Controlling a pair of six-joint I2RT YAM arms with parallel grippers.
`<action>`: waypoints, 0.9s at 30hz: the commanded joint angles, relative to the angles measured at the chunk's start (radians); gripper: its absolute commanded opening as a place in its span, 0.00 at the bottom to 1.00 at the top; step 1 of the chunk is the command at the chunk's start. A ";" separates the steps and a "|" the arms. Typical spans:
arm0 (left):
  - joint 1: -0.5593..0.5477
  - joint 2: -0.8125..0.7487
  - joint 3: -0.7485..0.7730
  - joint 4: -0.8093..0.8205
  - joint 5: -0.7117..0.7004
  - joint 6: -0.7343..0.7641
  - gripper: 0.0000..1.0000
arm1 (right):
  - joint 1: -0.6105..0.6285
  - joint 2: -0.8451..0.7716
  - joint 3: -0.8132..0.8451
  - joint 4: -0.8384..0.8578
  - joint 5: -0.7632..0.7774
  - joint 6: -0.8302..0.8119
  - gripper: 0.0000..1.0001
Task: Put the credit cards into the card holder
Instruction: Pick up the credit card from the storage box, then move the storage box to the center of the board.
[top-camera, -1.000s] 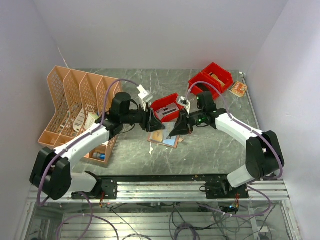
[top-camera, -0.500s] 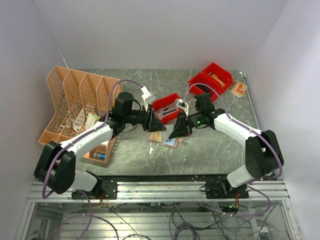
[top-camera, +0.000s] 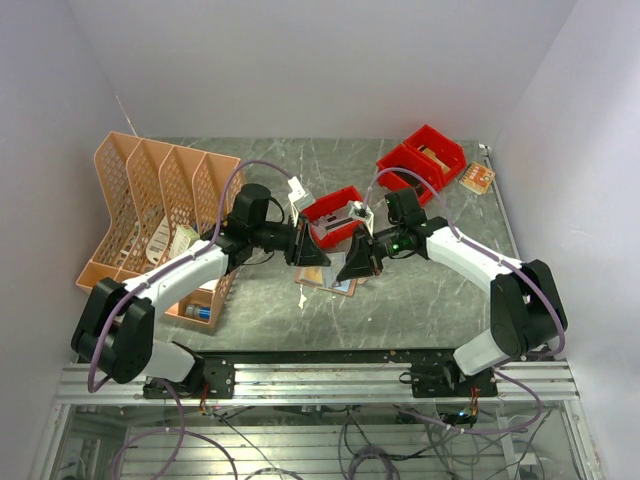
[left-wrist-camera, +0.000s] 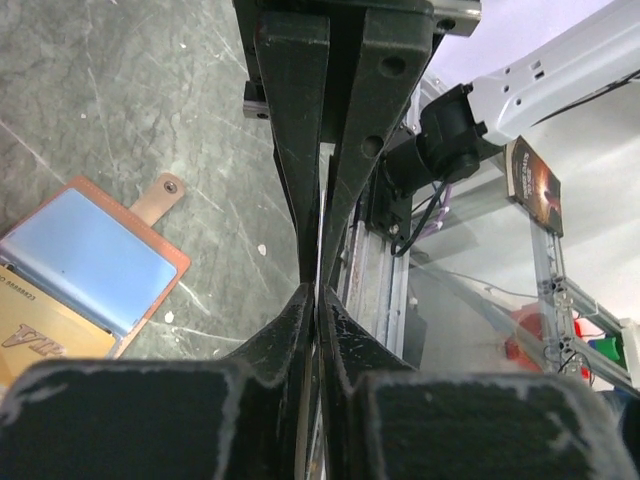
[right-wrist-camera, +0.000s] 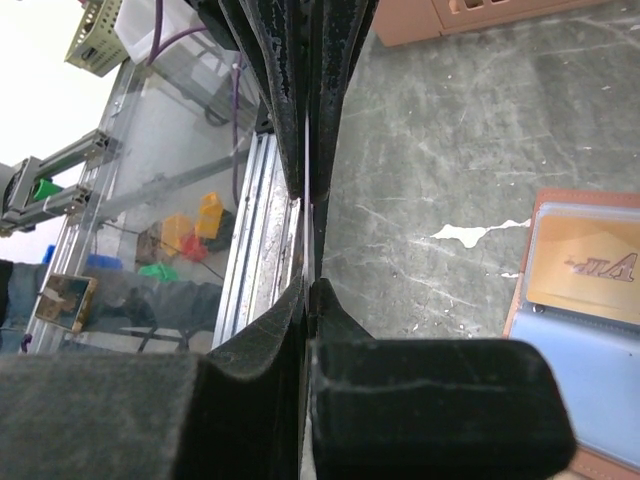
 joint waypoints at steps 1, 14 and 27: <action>-0.005 0.006 0.024 -0.051 0.059 0.033 0.09 | 0.006 0.007 0.037 -0.009 0.000 -0.029 0.00; 0.115 -0.239 -0.173 -0.205 -0.210 -0.028 0.07 | 0.003 0.009 0.082 -0.141 0.600 -0.452 0.03; 0.118 -0.335 -0.215 -0.302 -0.369 -0.096 0.07 | 0.049 0.352 0.331 -0.041 0.970 -0.387 0.00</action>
